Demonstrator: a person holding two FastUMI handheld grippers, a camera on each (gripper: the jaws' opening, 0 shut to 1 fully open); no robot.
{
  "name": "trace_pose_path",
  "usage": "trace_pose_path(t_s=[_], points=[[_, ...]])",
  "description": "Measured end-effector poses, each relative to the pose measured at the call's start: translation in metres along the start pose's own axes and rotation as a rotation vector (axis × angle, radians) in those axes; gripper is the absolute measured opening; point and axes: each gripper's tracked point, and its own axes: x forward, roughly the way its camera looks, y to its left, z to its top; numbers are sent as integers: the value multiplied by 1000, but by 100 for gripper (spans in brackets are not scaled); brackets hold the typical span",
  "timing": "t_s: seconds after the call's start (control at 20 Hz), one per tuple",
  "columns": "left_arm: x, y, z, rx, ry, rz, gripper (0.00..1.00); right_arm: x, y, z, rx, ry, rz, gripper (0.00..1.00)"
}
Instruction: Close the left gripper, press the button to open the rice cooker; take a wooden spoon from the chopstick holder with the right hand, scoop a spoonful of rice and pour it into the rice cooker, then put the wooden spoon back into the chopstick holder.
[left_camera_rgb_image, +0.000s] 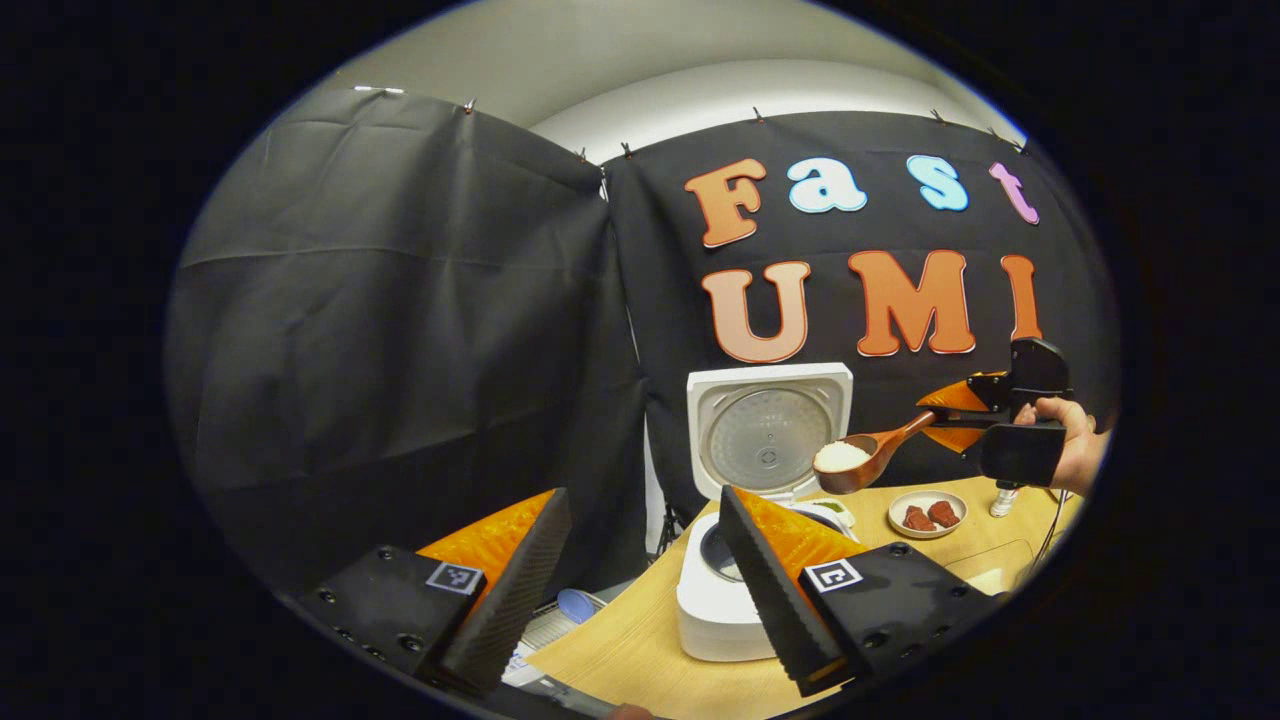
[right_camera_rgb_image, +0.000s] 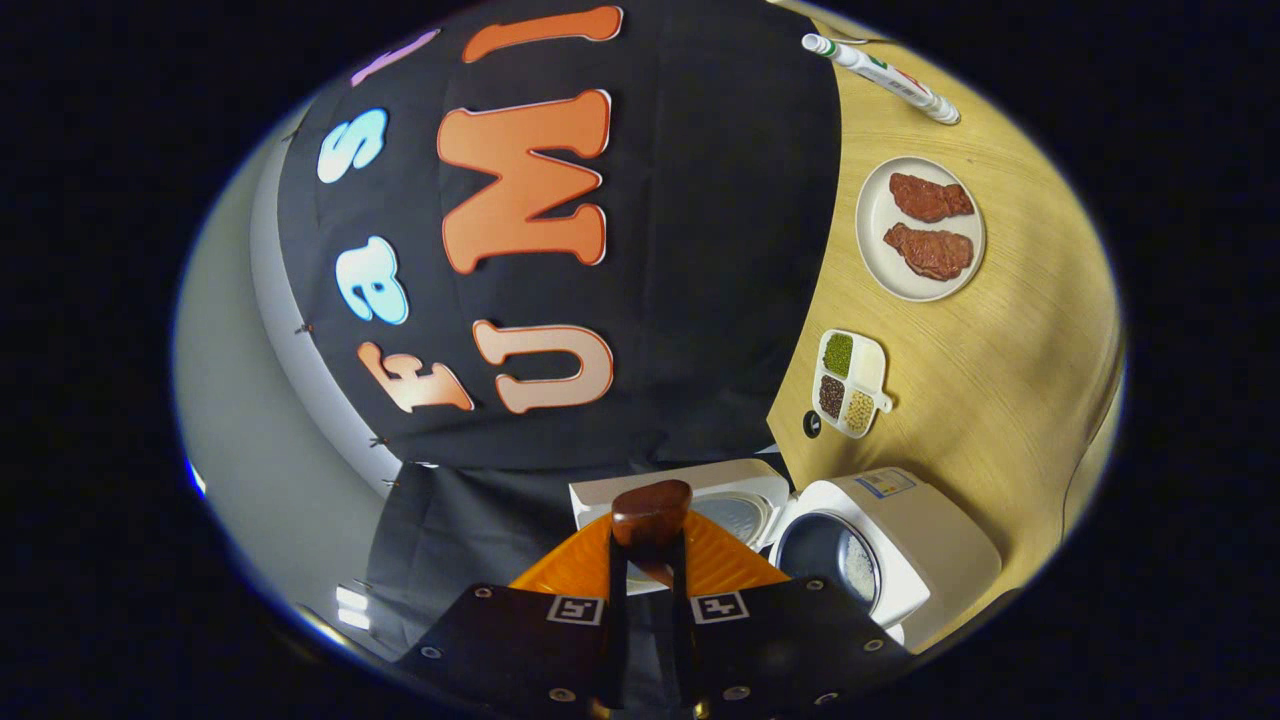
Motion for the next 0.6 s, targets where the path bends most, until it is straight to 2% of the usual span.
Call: trace_pose_path(t_s=[0.1, 0.2, 0.35, 0.4, 0.6], points=[[-2, 16, -9, -13, 21, 26, 100, 16, -5, -13, -79, 6, -28, 17], [-2, 28, -15, -28, 35, 43, 98, 28, -13, -22, -207, 5, -70, 17], [-4, 42, -19, -38, 48, 65, 100, 39, -23, -32, -394, 3, -121, 18], [-2, 46, -21, -38, 50, 72, 98, 42, -25, -34, -424, 11, -128, 18], [-1, 55, -28, -45, 65, 95, 100, 46, -38, -42, -527, 19, -164, 18]])
